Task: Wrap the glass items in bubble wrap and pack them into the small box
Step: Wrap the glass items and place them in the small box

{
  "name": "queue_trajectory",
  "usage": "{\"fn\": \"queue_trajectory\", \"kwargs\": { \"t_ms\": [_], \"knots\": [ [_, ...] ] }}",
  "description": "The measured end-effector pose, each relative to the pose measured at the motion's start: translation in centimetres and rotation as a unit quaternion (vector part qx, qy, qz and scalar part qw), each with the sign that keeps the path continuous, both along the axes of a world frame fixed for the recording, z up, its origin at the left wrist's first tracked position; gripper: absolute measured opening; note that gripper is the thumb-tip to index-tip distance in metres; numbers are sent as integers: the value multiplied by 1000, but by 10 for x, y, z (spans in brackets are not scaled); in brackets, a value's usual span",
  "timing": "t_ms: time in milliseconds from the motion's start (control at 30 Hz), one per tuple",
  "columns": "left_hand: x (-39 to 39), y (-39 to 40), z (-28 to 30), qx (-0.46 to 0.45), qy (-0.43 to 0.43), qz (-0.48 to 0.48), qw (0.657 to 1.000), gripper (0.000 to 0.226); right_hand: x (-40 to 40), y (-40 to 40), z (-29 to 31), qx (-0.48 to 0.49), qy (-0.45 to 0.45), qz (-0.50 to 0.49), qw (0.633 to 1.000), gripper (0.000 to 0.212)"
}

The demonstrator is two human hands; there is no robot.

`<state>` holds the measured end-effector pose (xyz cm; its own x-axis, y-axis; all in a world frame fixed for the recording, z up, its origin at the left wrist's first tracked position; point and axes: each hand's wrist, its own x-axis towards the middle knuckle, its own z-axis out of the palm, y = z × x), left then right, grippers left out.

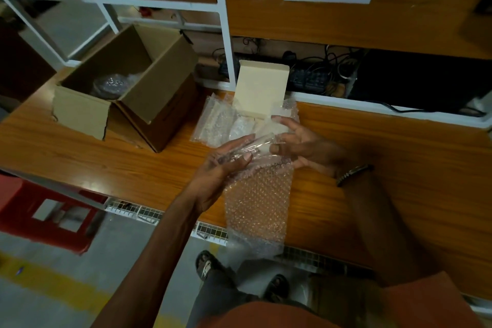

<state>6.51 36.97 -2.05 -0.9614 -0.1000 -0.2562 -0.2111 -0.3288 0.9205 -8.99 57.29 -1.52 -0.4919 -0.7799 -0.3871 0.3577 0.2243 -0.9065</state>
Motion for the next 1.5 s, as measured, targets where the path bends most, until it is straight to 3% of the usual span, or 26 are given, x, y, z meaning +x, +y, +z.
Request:
{"fn": "queue_trajectory", "kwargs": {
  "t_ms": [167, 333, 533, 633, 733, 967, 1167, 1367, 1500],
  "knots": [
    [-3, 4, 3, -32, 4, 0, 999, 55, 8, 1, 6, -76, 45, 6, 996, 53],
    [-3, 8, 11, -44, -6, 25, 999, 44, 14, -2, 1, -92, 132, -71, 984, 37],
    [-8, -1, 30, 81, -68, 0, 994, 70, 22, 5, -1, -63, 236, -86, 966, 38],
    [-16, -6, 34, 32, -111, -38, 992, 72, 24, 7, 1, -77, 232, -66, 968, 39],
    [-21, -3, 37, -11, -136, -67, 988, 58, 26, 10, 4, -92, 240, -51, 965, 39],
    [-23, 8, 21, -23, -63, -29, 997, 40, 26, 17, -5, -117, 207, -101, 966, 26],
    [-24, 20, 15, -70, -45, 36, 996, 43, 29, 14, -8, -99, 164, -189, 963, 51],
    [-19, 20, 13, -122, -2, 43, 992, 36, 27, 6, -5, -6, 164, -99, 981, 42],
    [-12, 17, 12, -109, 9, 29, 994, 36, 27, 3, -7, -2, 192, -114, 975, 49]
  ]
}}
